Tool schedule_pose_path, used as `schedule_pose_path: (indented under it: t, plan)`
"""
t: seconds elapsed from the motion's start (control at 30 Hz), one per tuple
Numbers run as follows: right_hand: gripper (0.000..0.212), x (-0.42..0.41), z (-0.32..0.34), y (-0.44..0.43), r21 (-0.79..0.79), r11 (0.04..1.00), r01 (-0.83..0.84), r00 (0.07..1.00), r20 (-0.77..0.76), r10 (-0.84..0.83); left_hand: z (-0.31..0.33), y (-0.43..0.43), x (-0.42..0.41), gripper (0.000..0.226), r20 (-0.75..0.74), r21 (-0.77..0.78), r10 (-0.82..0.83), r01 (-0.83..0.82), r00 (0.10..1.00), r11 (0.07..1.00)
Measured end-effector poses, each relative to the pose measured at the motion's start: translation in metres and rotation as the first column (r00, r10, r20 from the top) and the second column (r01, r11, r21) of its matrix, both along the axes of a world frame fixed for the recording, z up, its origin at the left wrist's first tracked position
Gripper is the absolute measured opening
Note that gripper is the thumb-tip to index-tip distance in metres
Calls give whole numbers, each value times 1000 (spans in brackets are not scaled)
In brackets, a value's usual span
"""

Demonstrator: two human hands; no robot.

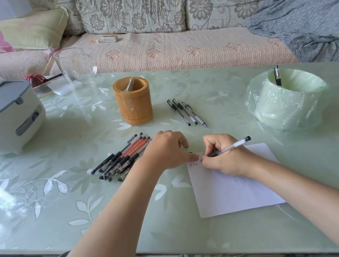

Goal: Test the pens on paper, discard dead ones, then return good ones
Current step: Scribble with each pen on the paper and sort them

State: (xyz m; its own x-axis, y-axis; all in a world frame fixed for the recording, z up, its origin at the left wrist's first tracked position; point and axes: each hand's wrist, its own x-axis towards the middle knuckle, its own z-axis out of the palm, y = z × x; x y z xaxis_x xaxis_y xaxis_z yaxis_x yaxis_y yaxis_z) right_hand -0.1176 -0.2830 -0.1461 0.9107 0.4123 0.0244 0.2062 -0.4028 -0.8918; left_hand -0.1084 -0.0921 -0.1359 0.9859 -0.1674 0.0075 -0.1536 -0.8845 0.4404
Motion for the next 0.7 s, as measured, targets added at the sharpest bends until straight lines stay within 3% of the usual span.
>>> schedule_pose_path:
  t: [0.7]
  plan:
    - [24,-1,-1,-2,-17,1000,1,1000,19,-1,2,0,-1,44,-14,4,3,-3,1000,1000]
